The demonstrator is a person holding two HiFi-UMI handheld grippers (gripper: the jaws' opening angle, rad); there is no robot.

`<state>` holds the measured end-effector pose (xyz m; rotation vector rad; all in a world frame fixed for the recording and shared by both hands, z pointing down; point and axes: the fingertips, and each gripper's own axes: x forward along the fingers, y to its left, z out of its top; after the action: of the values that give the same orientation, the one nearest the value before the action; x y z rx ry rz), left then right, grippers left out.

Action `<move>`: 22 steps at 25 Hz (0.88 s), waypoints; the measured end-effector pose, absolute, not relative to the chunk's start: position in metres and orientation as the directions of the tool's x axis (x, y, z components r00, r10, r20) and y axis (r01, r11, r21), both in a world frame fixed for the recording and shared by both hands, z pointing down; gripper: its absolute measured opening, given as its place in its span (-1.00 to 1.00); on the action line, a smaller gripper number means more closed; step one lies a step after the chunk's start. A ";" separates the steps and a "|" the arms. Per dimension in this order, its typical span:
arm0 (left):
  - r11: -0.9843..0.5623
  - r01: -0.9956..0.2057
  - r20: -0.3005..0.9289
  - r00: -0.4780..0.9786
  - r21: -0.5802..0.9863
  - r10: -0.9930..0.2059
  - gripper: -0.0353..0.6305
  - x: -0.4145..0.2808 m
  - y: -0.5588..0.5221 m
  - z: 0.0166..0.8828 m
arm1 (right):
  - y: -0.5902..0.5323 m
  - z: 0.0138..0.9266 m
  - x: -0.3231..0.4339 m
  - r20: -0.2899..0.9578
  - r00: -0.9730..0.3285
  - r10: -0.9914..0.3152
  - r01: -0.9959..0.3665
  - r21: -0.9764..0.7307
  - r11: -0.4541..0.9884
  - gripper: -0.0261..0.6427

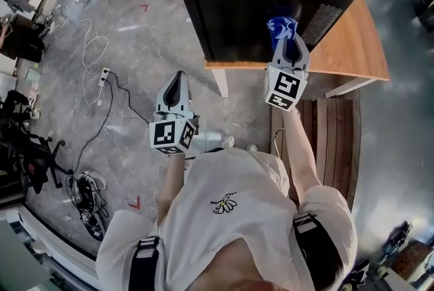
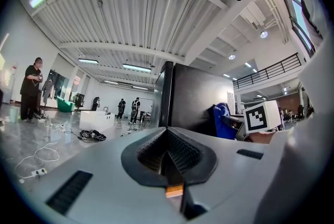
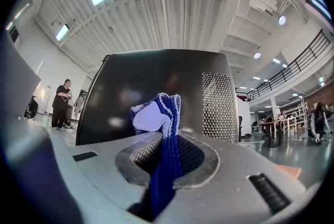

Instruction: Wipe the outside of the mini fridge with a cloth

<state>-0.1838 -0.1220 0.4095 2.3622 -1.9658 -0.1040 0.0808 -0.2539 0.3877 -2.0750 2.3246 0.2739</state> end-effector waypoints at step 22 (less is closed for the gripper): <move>-0.205 -0.975 -0.013 0.205 0.079 -0.979 -0.88 -0.161 -0.126 0.406 | -0.257 0.394 0.209 -0.098 0.143 -0.985 -0.989 0.027 -0.146 -0.74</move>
<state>-0.1612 -0.1258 0.4057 2.3964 -1.9453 -0.0925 0.2087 -0.2572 0.3937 -2.3414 2.0229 0.1420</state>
